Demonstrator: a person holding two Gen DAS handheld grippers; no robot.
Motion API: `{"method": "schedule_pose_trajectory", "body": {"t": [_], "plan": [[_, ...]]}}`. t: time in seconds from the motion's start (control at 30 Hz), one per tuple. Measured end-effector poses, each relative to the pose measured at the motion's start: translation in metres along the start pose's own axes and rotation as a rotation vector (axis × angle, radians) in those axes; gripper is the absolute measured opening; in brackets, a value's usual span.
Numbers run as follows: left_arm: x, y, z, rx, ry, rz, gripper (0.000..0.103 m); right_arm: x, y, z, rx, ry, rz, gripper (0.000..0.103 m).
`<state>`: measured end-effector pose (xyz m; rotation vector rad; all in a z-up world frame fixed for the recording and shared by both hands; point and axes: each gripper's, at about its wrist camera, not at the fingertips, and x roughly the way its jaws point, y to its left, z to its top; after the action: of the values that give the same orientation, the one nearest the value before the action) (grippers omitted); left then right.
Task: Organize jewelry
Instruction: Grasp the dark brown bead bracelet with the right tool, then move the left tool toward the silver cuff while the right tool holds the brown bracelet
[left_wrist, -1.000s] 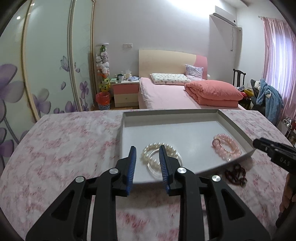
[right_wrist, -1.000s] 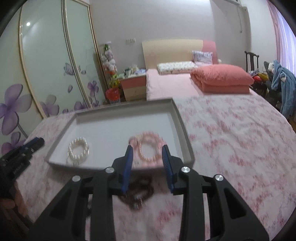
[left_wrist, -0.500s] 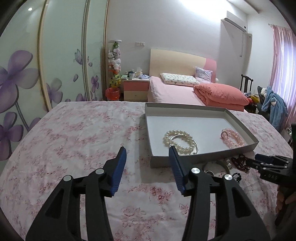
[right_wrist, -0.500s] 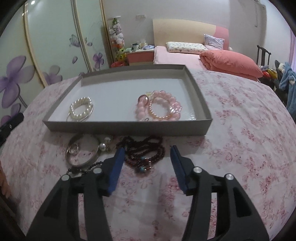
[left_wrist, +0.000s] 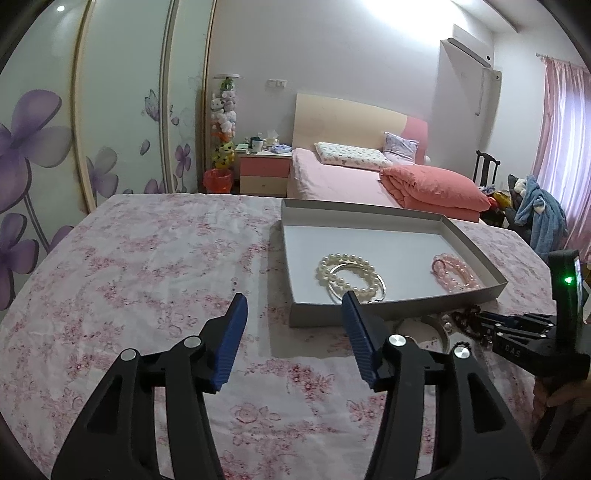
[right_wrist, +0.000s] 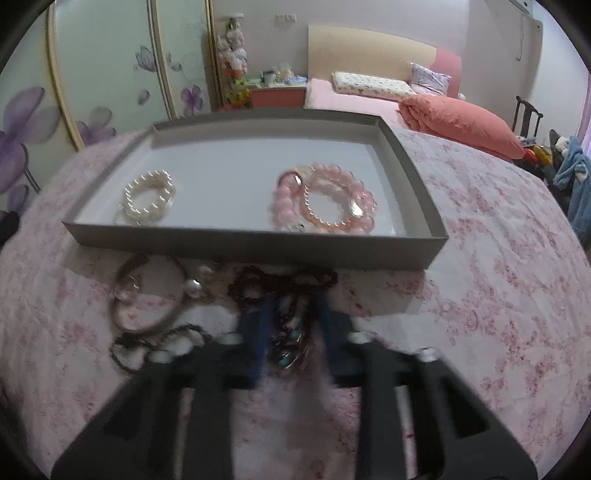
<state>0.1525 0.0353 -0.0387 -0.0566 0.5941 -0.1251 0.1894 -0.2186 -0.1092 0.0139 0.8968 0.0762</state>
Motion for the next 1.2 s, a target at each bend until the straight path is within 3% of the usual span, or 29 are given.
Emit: {"method": "schedule_pose_trajectory", "body": {"t": [0.4, 0.63, 0.87, 1.2], "plan": [[0.01, -0.031, -0.005, 0.036, 0.062, -0.106, 0.062, -0.001, -0.022, -0.004, 0.09, -0.006, -0.022, 0.01], [0.039, -0.071, -0.016, 0.1, 0.191, -0.199, 0.062, -0.002, -0.025, -0.004, 0.09, -0.005, -0.021, 0.01], [0.066, -0.09, -0.029, 0.186, 0.299, -0.123, 0.062, -0.002, -0.025, -0.004, 0.091, -0.005, -0.021, 0.01], [0.059, -0.062, -0.027, 0.2, 0.287, -0.021, 0.063, -0.002, -0.026, -0.004, 0.092, -0.005, -0.019, 0.01]]}}
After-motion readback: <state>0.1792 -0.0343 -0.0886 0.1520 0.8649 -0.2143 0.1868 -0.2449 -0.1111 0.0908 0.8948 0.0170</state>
